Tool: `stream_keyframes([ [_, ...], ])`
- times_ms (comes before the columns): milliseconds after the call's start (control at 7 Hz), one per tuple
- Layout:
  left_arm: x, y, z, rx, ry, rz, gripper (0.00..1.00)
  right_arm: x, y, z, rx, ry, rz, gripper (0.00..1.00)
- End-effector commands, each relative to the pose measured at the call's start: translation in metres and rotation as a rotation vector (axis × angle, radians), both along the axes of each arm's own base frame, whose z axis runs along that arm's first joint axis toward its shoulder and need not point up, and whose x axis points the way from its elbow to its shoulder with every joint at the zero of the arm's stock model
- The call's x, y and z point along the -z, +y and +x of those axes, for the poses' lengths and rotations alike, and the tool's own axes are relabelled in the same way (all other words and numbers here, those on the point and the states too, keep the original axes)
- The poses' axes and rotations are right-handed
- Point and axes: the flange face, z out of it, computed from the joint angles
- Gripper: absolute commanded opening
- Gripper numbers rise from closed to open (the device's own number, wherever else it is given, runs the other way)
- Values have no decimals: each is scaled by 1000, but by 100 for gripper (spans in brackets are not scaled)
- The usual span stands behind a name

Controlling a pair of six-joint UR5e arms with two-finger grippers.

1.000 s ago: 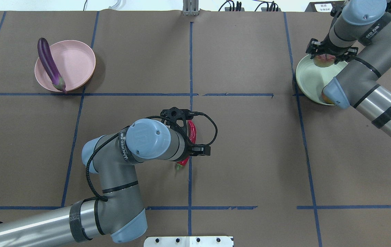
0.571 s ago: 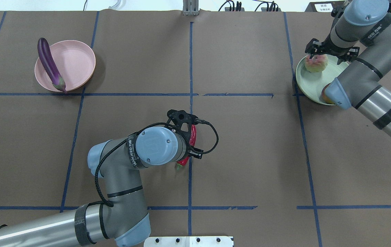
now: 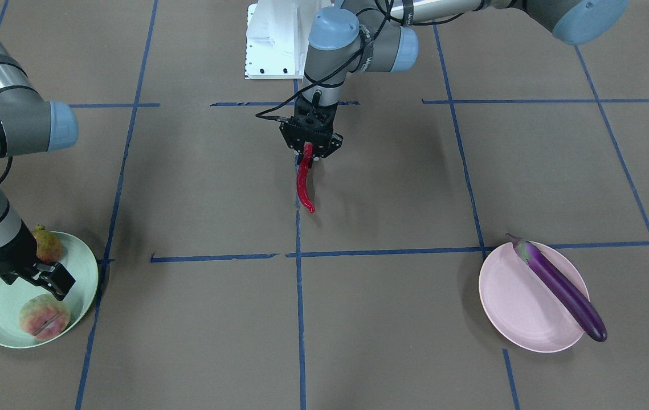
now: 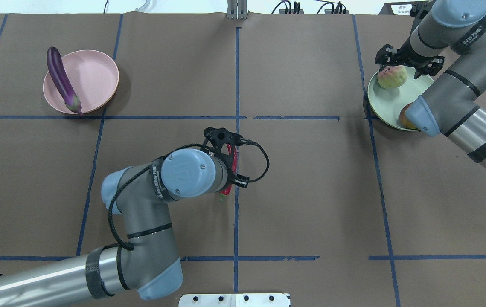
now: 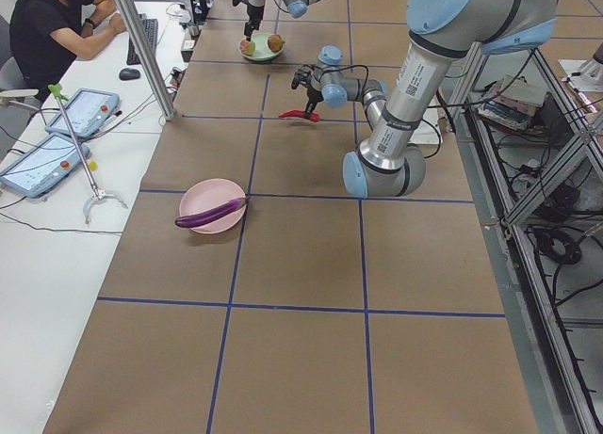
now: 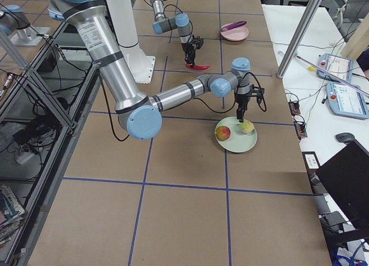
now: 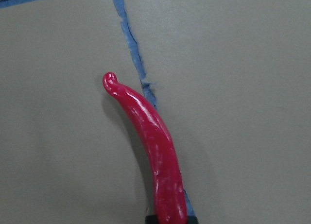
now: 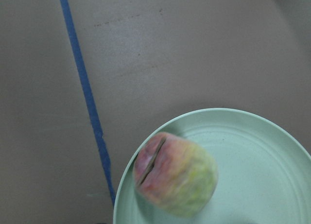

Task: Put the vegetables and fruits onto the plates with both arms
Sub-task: 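Grasp the red chili with the left gripper while the right carries the peach, then place the chili on the pink plate while the right gripper releases the peach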

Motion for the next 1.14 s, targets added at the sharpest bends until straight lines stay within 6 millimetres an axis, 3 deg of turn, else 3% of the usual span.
stream_keyframes([
  [0, -46, -71, -100, 243, 29, -145, 0, 15, 31, 12, 43, -84, 0, 100],
  [143, -94, -128, -159, 362, -39, -212, 0, 17, 49, 21, 58, -110, 1, 100],
  [286, -149, -177, -193, 407, -103, -315, 3, 20, 67, 32, 60, -121, 16, 100],
  [429, -188, -208, -213, 452, -151, -367, 6, 17, 77, 38, 60, -122, 17, 100],
  [571, -210, -235, -232, 495, -178, -394, 7, 18, 81, 41, 59, -123, 22, 100],
  [714, -211, -253, -244, 520, -170, -392, 14, 19, 84, 42, 60, -125, 24, 100],
  [857, -223, -259, -241, 458, -205, -328, 99, 20, 84, 43, 59, -126, 24, 100],
  [1000, -220, -261, -243, 447, -187, -291, 100, 16, 86, 44, 60, -123, 20, 100],
])
